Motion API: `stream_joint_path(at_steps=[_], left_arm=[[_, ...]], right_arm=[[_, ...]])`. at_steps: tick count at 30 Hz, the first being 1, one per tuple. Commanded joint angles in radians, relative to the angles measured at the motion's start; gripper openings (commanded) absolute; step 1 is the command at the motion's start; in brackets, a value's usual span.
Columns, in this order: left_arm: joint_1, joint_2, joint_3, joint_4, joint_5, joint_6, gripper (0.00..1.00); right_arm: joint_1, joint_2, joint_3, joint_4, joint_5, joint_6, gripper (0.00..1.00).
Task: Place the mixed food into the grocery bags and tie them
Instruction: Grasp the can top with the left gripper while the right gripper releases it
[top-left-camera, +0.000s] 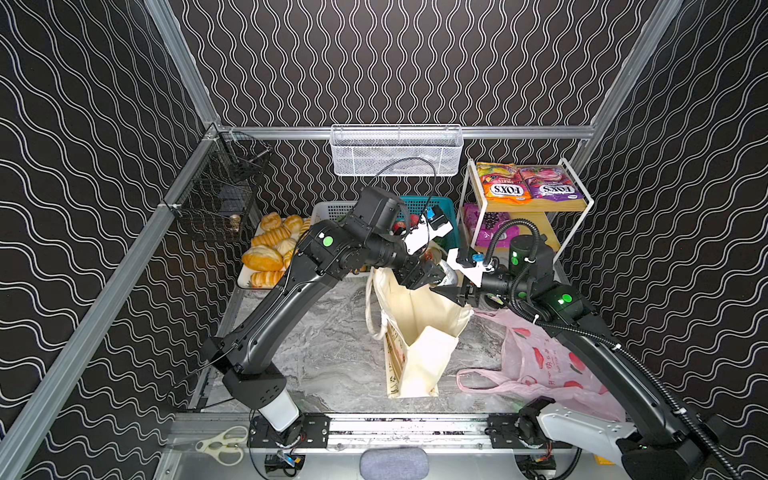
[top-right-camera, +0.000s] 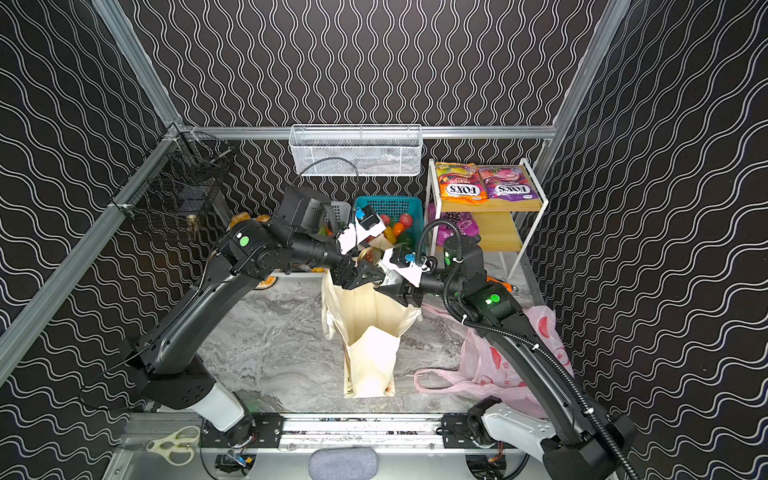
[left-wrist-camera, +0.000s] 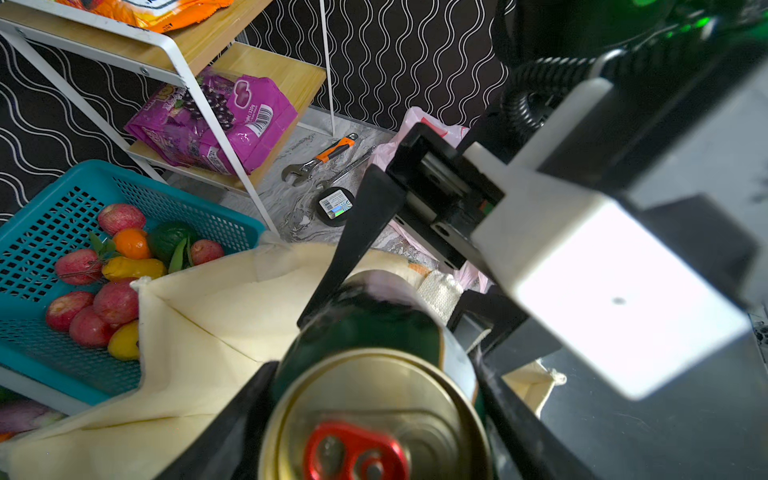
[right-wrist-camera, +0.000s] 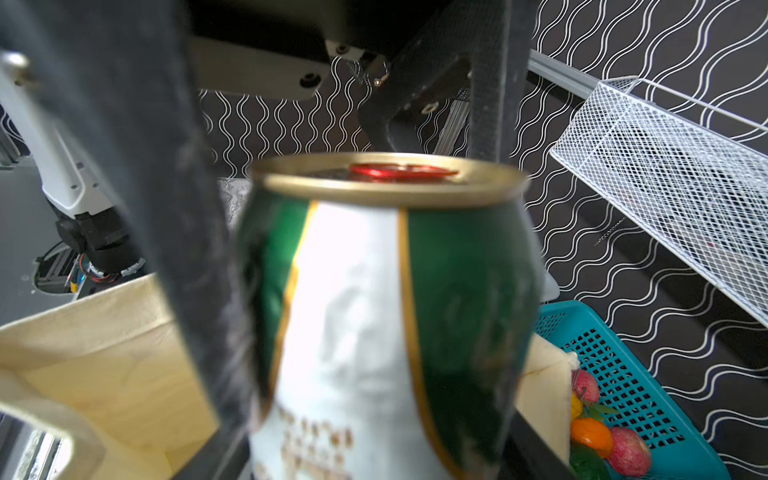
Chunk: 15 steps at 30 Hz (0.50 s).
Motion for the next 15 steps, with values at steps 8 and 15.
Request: stream_joint_path(at_steps=[8,15], left_arm=[[0.000,0.007,-0.004,0.004,0.001,0.003,0.38],[0.002,-0.006,0.032,0.017,-0.097,-0.089,0.29]], right_arm=[[0.004,-0.031,-0.018,0.095,-0.075,0.035,0.63],[0.004,-0.056,-0.038,0.077,-0.039,0.165,1.00]])
